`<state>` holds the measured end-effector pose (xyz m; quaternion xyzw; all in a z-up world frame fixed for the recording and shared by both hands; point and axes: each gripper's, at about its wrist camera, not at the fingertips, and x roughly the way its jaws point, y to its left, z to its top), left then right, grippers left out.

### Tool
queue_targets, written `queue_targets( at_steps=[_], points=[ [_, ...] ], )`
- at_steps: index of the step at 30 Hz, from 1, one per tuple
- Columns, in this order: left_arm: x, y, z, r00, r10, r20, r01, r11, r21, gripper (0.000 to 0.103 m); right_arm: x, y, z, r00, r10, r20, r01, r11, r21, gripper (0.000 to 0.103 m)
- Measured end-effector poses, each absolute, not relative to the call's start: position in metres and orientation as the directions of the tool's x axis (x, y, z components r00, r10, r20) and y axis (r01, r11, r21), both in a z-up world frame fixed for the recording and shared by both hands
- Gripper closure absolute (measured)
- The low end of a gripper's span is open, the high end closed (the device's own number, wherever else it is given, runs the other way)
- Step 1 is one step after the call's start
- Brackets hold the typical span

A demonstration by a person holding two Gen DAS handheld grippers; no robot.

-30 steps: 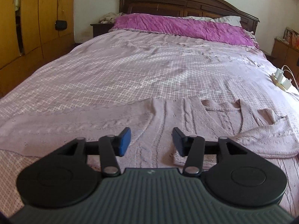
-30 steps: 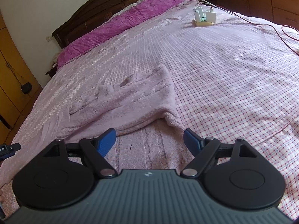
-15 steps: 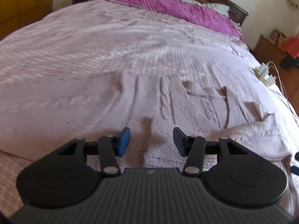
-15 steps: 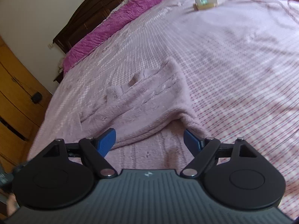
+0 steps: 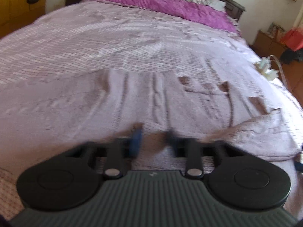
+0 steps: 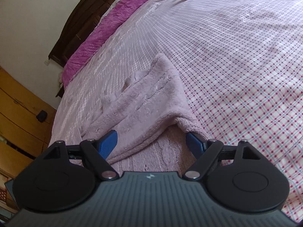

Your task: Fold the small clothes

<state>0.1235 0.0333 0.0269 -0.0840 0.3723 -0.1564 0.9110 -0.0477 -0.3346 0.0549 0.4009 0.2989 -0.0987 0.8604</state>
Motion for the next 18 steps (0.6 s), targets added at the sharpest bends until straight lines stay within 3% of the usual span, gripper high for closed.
queue_targets(
  at_steps=[10,15,18],
  points=[
    [0.126,0.058,0.06,0.794,-0.252,-0.553,0.094,0.95,-0.297,0.093,-0.049,-0.346,0.051,0.838,0.051,-0.543,0.418,0.579,0.7,0.018],
    [0.143,0.055,0.053,0.76,-0.207,-0.616,0.068,0.968,-0.241,0.093,-0.05,-0.346,0.047,0.847,0.03,-0.53,0.43,0.546,0.719,0.02],
    [0.144,0.048,0.042,0.736,-0.189,-0.65,0.073,0.977,-0.201,0.093,-0.049,-0.344,0.047,0.839,-0.009,-0.544,0.459,0.548,0.699,0.035]
  ],
)
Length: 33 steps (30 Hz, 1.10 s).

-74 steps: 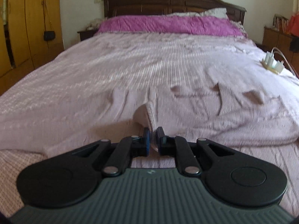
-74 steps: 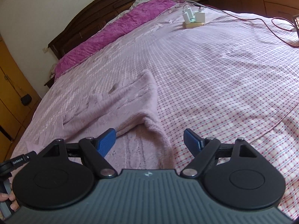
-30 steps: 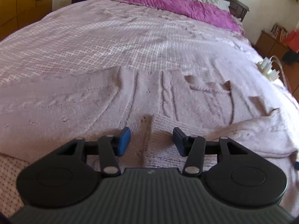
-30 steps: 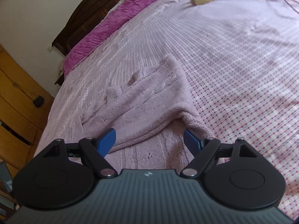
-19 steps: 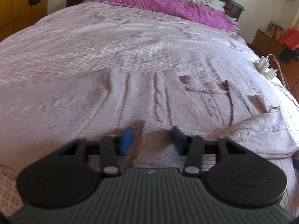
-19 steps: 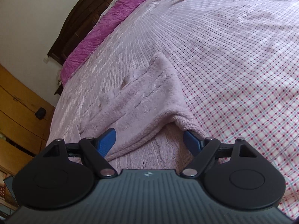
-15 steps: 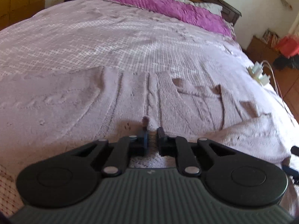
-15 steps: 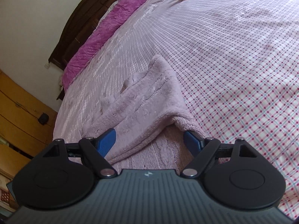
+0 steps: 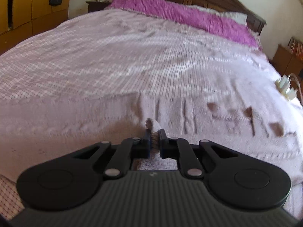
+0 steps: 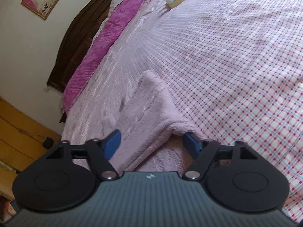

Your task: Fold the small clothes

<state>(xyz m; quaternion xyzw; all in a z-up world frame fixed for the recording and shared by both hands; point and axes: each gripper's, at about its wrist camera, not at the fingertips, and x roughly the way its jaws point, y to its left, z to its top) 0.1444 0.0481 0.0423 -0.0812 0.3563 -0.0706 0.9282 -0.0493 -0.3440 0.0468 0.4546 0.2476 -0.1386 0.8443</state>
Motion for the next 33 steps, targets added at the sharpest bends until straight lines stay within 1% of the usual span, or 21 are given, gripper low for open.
queue_targets(
  at_steps=[2,4,5,7,9,12,17,19,21,23,25,28,31,33],
  points=[
    [0.143,0.049,0.039,0.739,-0.175,-0.651,0.067,0.98,-0.188,0.093,-0.05,-0.344,0.048,0.822,-0.047,-0.567,0.49,0.565,0.664,0.064],
    [0.139,0.056,0.042,0.746,-0.178,-0.642,0.054,0.977,-0.208,0.093,-0.054,-0.345,0.049,0.828,-0.06,-0.558,0.485,0.577,0.658,0.075],
    [0.138,0.06,0.045,0.752,-0.176,-0.635,0.043,0.975,-0.219,0.093,-0.056,-0.346,0.051,0.834,-0.056,-0.55,0.474,0.583,0.66,0.076],
    [0.135,0.066,0.052,0.764,-0.16,-0.626,0.017,0.974,-0.228,0.093,-0.06,-0.346,0.055,0.837,-0.05,-0.545,0.458,0.608,0.649,0.077],
    [0.135,0.067,0.056,0.767,-0.143,-0.626,0.01,0.977,-0.211,0.093,-0.062,-0.342,0.06,0.834,-0.05,-0.55,0.452,0.635,0.627,0.077],
    [0.14,0.063,0.051,0.747,-0.135,-0.65,0.029,0.985,-0.172,0.093,-0.059,-0.338,0.062,0.811,-0.049,-0.583,0.458,0.673,0.581,0.076],
    [0.148,0.054,0.033,0.707,-0.113,-0.699,0.052,0.993,-0.108,0.091,-0.06,-0.335,0.062,0.765,-0.024,-0.644,0.479,0.69,0.543,0.072],
    [0.147,0.055,0.033,0.711,-0.121,-0.692,0.062,0.992,-0.11,0.09,-0.064,-0.332,0.068,0.76,-0.014,-0.65,0.467,0.708,0.53,0.069],
    [0.145,0.06,0.039,0.711,-0.152,-0.686,0.082,0.988,-0.134,0.087,-0.066,-0.327,0.078,0.774,-0.022,-0.633,0.439,0.738,0.512,0.065],
    [0.142,0.065,0.046,0.712,-0.168,-0.682,0.08,0.984,-0.159,0.069,-0.065,-0.323,0.089,0.798,-0.04,-0.601,0.403,0.777,0.484,0.054],
    [0.136,0.071,0.052,0.716,-0.168,-0.677,0.069,0.983,-0.171,0.062,-0.058,-0.319,0.095,0.819,-0.061,-0.571,0.373,0.813,0.448,0.049],
    [0.129,0.076,0.057,0.715,-0.179,-0.675,0.068,0.98,-0.188,0.062,-0.043,-0.316,0.093,0.824,-0.058,-0.564,0.341,0.846,0.41,0.048],
    [0.126,0.073,0.049,0.69,-0.189,-0.699,0.087,0.98,-0.179,0.062,-0.028,-0.313,0.081,0.791,-0.081,-0.607,0.351,0.872,0.341,0.048],
    [0.127,0.067,0.041,0.681,-0.162,-0.714,0.094,0.986,-0.134,0.062,-0.023,-0.313,0.069,0.761,-0.094,-0.641,0.368,0.877,0.309,0.047]
  ],
)
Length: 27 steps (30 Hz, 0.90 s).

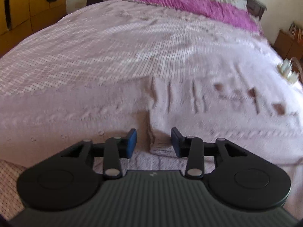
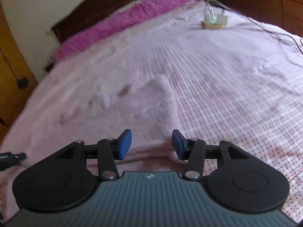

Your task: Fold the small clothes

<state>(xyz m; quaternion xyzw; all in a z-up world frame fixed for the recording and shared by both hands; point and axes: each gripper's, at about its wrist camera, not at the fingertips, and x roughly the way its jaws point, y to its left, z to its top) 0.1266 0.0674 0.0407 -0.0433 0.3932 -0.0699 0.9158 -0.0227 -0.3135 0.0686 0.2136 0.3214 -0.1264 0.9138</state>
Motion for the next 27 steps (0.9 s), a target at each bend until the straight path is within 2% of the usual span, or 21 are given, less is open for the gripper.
queue_targets(
  at_steps=[5,8,19,23,27],
  points=[
    [0.131,0.059,0.031,0.694,-0.098,-0.713,0.099,0.994,-0.04,0.058,-0.021,-0.322,0.042,0.729,-0.105,-0.676,0.4,0.867,0.297,0.036],
    [0.133,0.058,0.032,0.696,-0.075,-0.714,0.097,0.995,-0.01,0.053,-0.025,-0.325,0.039,0.743,-0.088,-0.663,0.391,0.862,0.324,0.036],
    [0.112,0.069,0.053,0.677,-0.129,-0.725,0.093,0.992,-0.09,0.055,-0.044,-0.312,0.071,0.792,-0.097,-0.602,0.345,0.886,0.311,0.034],
    [0.117,0.054,0.039,0.66,-0.047,-0.749,0.093,0.996,0.019,0.053,-0.036,-0.307,0.068,0.78,-0.106,-0.617,0.332,0.905,0.265,0.033],
    [0.119,0.051,0.035,0.672,-0.023,-0.74,0.085,0.995,0.047,0.05,-0.025,-0.31,0.046,0.74,-0.11,-0.664,0.353,0.903,0.244,0.031]
  ],
)
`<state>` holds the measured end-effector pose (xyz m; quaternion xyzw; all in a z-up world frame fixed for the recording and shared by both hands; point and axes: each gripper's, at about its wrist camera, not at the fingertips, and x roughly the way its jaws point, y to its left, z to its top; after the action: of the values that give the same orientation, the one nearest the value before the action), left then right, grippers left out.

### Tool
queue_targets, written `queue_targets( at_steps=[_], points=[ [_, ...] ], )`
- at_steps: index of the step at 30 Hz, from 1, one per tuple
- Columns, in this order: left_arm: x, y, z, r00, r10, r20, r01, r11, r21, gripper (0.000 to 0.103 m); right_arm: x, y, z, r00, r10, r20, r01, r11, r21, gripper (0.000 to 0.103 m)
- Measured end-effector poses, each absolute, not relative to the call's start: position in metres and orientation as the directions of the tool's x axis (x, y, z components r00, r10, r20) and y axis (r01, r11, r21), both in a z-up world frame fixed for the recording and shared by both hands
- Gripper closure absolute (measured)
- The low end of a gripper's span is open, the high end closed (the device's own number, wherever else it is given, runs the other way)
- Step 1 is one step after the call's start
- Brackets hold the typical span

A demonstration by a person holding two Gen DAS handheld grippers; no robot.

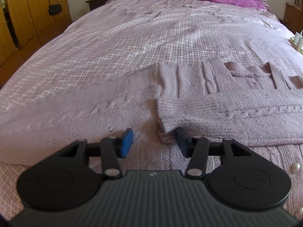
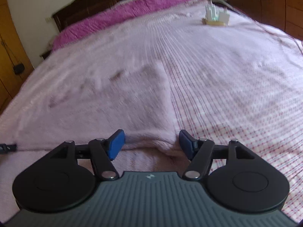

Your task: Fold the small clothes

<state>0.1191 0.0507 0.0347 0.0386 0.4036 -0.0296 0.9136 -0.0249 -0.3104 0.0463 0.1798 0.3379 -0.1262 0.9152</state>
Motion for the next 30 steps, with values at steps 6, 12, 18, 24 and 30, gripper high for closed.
queue_targets(
  at_steps=[6,12,18,24,30],
  points=[
    [0.11,0.063,0.048,0.676,-0.057,-0.735,0.071,0.997,-0.012,0.051,-0.031,-0.311,0.048,0.756,-0.105,-0.645,0.347,0.901,0.26,0.028],
    [0.093,0.073,0.066,0.701,-0.108,-0.705,0.066,0.994,-0.086,0.051,-0.045,-0.3,0.068,0.788,-0.104,-0.607,0.318,0.913,0.257,0.027],
    [0.09,0.07,0.067,0.73,-0.218,-0.648,0.159,0.976,-0.148,0.051,-0.05,-0.292,0.078,0.804,-0.095,-0.587,0.288,0.926,0.245,0.025],
    [0.092,0.057,0.052,0.726,-0.24,-0.644,0.254,0.964,-0.074,0.063,-0.053,-0.295,0.071,0.799,-0.091,-0.595,0.297,0.92,0.257,0.025],
    [0.1,0.058,0.034,0.722,-0.228,-0.654,0.243,0.968,-0.068,0.063,-0.053,-0.298,0.066,0.793,-0.097,-0.601,0.303,0.919,0.252,0.025]
  ],
)
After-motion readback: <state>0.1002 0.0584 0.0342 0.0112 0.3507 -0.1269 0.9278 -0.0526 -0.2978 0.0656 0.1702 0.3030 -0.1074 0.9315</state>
